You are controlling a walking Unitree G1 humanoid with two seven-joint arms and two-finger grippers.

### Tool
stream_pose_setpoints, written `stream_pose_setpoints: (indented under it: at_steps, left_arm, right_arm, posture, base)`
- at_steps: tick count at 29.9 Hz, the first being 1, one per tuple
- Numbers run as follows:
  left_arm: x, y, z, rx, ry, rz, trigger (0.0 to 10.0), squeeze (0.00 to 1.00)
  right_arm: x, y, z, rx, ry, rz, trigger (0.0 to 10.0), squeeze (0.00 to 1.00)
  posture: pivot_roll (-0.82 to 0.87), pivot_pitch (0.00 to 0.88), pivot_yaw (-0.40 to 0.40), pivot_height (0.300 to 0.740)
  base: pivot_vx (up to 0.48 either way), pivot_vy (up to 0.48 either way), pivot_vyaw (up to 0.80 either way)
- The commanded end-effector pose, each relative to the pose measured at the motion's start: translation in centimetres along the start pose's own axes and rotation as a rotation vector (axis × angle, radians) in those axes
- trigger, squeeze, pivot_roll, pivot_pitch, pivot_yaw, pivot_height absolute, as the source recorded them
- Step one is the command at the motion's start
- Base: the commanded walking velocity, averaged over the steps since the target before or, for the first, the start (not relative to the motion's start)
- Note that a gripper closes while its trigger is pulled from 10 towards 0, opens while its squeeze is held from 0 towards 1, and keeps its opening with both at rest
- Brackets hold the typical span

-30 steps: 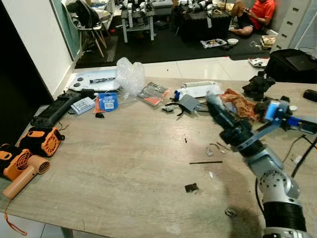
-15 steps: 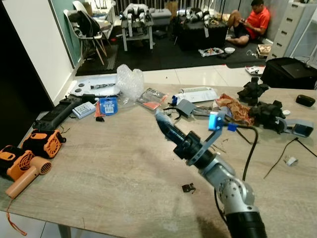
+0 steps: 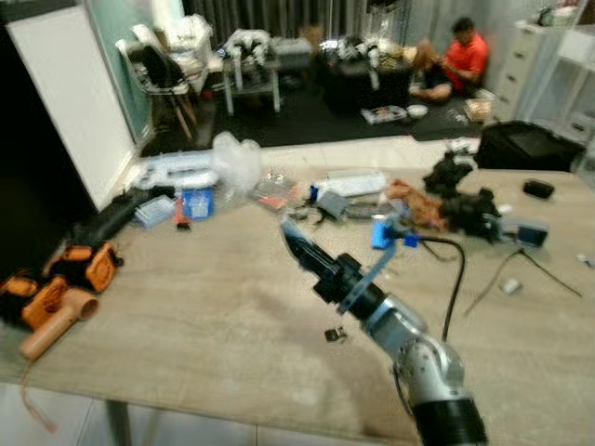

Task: Picking trash to rubbish bin

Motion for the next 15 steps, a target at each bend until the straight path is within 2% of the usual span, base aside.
stream_pose_setpoints:
  at_steps: [1, 11, 15]
  left_arm:
    - [0.2, -0.8, -0.1, 0.025, 0.007, 0.01, 10.0, 0.0]
    - [0.2, -0.9, -0.1, 0.026, 0.007, 0.011, 10.0, 0.0]
    - [0.3, -1.0, -0.1, 0.028, 0.007, 0.015, 10.0, 0.0]
  right_arm:
    - [-0.1, -0.7, -0.1, 0.013, -0.02, 0.01, 10.0, 0.0]
    - [0.3, -1.8, -0.2, 0.056, -0.016, 0.011, 10.0, 0.0]
    - [0.2, -1.9, -0.2, 0.061, -0.025, 0.007, 10.0, 0.0]
  posture:
    - [-0.12, 0.093, 0.082, 0.74]
    - [-0.12, 0.095, 0.083, 0.74]
    - [-0.12, 0.096, 0.084, 0.74]
  base:
    - [0.0, 0.0, 0.0]
    - [-0.421, 0.0, 0.0]
    - [0.0, 0.0, 0.0]
Point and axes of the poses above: a point about 5 cm out from each wrist's last joint towards the gripper, its own z axis pointing out of the wrist towards the gripper, its own y axis along the axis of the wrist's last joint, x = y × z, the point moved 2 cm from there along z, pointing out of the wrist towards the gripper
